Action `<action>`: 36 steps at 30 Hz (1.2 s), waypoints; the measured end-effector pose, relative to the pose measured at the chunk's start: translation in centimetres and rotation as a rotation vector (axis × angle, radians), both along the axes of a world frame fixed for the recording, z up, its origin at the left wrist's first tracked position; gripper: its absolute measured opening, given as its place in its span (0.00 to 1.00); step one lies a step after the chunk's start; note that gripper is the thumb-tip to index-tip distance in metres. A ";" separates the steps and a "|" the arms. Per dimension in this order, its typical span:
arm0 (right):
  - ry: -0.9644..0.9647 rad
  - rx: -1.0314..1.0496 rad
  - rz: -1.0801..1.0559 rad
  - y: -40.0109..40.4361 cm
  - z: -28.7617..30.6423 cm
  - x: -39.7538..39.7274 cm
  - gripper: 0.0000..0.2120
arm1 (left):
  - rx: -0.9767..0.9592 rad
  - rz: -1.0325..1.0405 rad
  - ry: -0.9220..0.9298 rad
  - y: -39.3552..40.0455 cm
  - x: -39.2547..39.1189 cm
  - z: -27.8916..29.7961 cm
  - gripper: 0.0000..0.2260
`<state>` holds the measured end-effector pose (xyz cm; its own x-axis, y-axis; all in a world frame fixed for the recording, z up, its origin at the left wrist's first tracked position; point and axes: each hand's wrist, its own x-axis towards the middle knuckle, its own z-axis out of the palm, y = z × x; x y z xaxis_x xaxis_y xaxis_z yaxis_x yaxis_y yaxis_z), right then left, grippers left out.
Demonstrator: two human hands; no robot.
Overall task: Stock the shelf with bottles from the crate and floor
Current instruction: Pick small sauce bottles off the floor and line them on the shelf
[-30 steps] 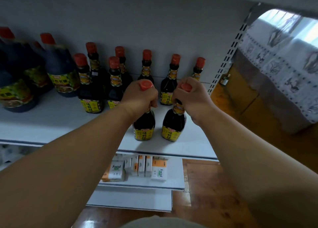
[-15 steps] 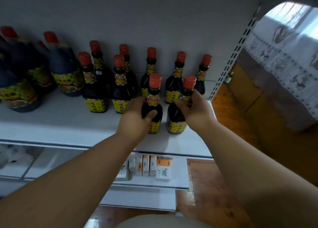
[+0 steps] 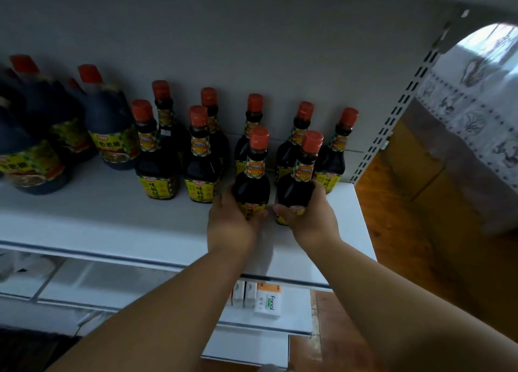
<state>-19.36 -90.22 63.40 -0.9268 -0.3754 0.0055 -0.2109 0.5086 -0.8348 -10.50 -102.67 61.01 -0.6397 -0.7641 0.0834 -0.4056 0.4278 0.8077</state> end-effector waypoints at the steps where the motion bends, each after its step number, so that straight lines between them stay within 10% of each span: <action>1: -0.005 0.006 -0.022 -0.1 -0.3 0.0 0.31 | 0.008 0.009 -0.015 -0.1 -0.2 0.0 0.38; 36: 0.085 -0.091 -0.327 -3.6 -4.2 0.6 0.29 | 0.058 0.175 -0.100 -0.7 -2.9 -1.6 0.39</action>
